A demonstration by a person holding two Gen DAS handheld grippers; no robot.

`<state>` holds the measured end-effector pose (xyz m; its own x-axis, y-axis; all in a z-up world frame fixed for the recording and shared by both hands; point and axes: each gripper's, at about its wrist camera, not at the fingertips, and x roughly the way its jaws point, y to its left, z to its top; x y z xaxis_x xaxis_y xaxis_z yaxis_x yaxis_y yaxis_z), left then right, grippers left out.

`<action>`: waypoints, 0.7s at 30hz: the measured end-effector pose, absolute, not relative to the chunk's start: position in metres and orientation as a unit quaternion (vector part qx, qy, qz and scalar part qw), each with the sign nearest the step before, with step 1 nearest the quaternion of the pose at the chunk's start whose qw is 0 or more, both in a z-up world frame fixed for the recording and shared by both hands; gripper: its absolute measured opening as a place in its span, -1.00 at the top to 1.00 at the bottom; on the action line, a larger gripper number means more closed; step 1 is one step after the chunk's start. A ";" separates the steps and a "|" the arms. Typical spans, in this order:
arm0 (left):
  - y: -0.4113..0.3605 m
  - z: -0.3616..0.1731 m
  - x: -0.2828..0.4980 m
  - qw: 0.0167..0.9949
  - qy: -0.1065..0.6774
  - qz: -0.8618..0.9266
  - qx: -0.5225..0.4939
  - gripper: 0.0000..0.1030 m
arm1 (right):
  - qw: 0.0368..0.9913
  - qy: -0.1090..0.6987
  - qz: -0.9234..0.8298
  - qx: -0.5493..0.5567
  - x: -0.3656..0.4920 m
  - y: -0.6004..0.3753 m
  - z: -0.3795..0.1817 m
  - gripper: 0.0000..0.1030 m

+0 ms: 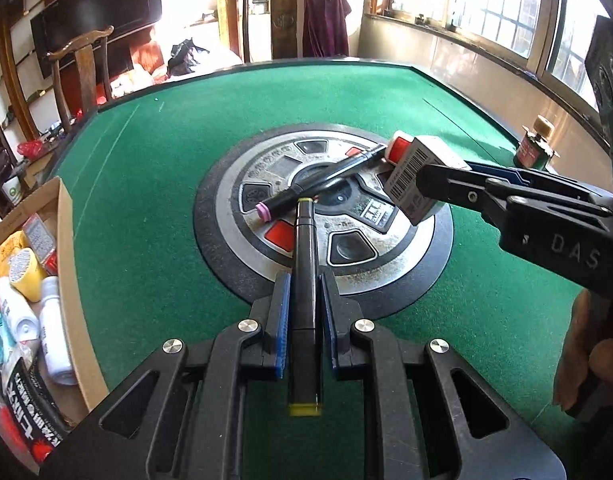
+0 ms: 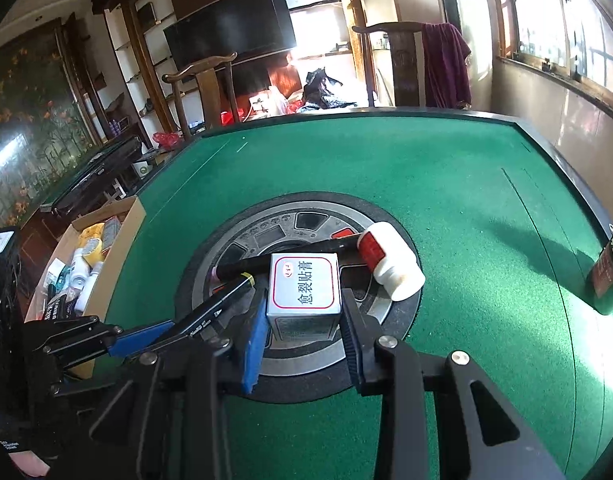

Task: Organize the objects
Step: 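Grasp the small white medicine box with right tool while left lifts the marker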

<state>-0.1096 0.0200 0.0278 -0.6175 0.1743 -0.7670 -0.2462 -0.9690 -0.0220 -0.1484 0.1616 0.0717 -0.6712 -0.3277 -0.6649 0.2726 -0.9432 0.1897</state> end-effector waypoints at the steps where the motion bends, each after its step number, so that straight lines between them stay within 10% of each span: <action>1: 0.020 0.028 -0.110 0.116 0.042 0.898 -0.422 0.72 | 0.168 -0.036 -0.913 0.371 -0.147 0.159 0.072 0.34; 21: 0.022 0.009 -0.121 0.105 0.055 0.889 -0.442 0.72 | 0.172 -0.027 -0.900 0.399 -0.151 0.147 0.056 0.33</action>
<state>-0.1211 0.0215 0.0092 -0.5867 0.1376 -0.7980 -0.2353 -0.9719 0.0055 -0.1505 0.1468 0.0564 -0.6221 -0.3310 -0.7095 0.2881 -0.9394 0.1856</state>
